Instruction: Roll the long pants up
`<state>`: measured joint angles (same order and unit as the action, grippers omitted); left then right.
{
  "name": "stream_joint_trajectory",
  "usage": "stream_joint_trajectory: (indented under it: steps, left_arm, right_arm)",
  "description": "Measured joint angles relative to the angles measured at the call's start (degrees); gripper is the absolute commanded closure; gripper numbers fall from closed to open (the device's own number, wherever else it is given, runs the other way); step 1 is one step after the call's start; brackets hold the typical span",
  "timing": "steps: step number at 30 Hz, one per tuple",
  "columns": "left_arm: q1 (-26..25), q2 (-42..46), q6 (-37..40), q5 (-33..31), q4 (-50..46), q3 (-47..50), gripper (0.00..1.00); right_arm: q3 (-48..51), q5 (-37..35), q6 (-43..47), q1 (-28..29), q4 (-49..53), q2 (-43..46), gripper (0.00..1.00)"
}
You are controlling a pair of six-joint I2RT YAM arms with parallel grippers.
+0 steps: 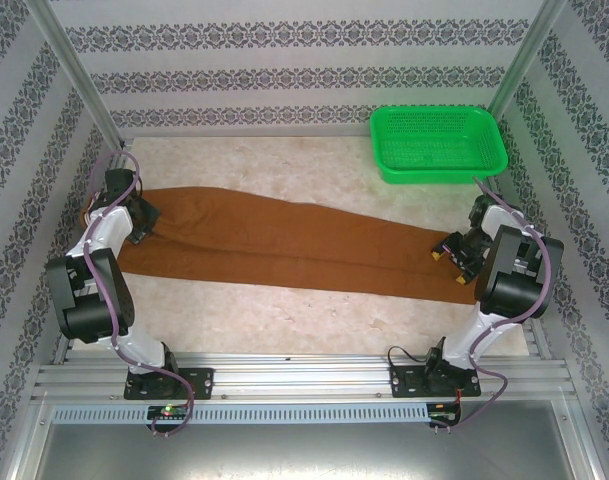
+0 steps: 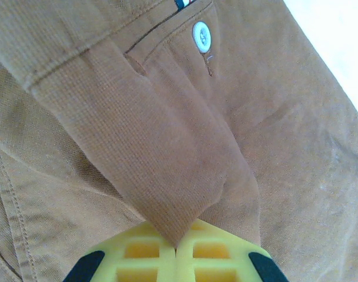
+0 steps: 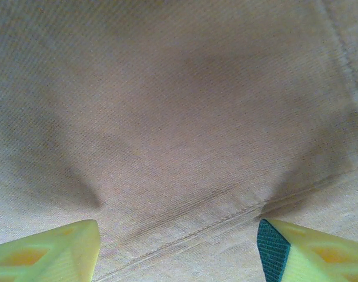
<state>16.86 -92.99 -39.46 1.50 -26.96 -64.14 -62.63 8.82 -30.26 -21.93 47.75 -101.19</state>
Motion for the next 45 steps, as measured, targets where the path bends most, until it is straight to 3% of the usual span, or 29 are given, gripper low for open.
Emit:
stream_joint_trajectory:
  steps: [3, 9, 10, 17, 18, 21, 25, 30, 35, 36, 37, 38, 45]
  left_arm:
    - [0.0, 0.0, 0.09, 0.0, 0.02, 0.0, 1.0]
    - [0.0, -0.07, 0.26, -0.02, 0.02, 0.0, 1.0]
    - [0.0, -0.07, 0.26, -0.02, 0.02, 0.0, 1.0]
    - [0.0, -0.09, 0.26, 0.0, 0.02, 0.0, 1.0]
    - [0.0, -0.09, 0.26, 0.0, 0.02, 0.0, 1.0]
    - [0.0, -0.09, 0.26, -0.02, 0.02, 0.0, 1.0]
    - [0.0, -0.09, 0.26, 0.02, 0.02, 0.0, 1.0]
    - [0.0, -0.15, 0.26, 0.26, 0.13, 0.0, 1.0]
    - [0.0, -0.46, 0.26, 0.9, 0.46, 0.0, 1.0]
    - [0.0, -0.5, 0.26, 1.03, 0.48, 0.0, 1.0]
    - [0.0, -0.59, 0.26, 1.11, 0.5, 0.0, 1.0]
    - [0.0, -0.7, 0.26, 1.27, 0.55, 0.0, 1.0]
    - [0.0, -1.05, 0.26, 1.29, 1.07, 0.0, 1.0]
  right_arm:
    - [0.0, 0.02, -0.04, 0.0, -0.09, -0.63, 0.35]
    - [-0.26, -0.63, -0.35, -0.42, 0.15, -2.05, 0.75]
    - [-0.37, -0.61, -0.5, -0.61, 0.11, -2.12, 0.78]
    - [-0.63, 0.39, -1.01, -0.72, -0.83, -2.14, 0.84]
    - [-0.63, 0.48, -1.07, -0.72, -0.87, -2.1, 0.83]
    - [-0.63, 0.57, -1.38, -0.72, -0.85, -1.95, 0.62]
    - [-0.66, 0.68, -0.85, -0.74, -0.9, -1.92, 0.61]
    - [-0.63, 0.74, -0.85, -0.74, -1.31, -1.92, 0.7]
    - [-0.63, 0.87, -0.87, -0.74, -1.38, -1.92, 0.71]
    - [-0.63, 0.87, -0.85, -0.74, -1.36, -1.92, 0.75]
    - [-0.63, 0.87, -0.81, -0.74, -1.31, -1.84, 0.92]
    - [-0.66, 0.96, -0.61, -0.74, -1.29, -1.7, 1.0]
    - [-2.29, 1.14, -0.92, -0.72, -0.39, 0.39, 1.0]
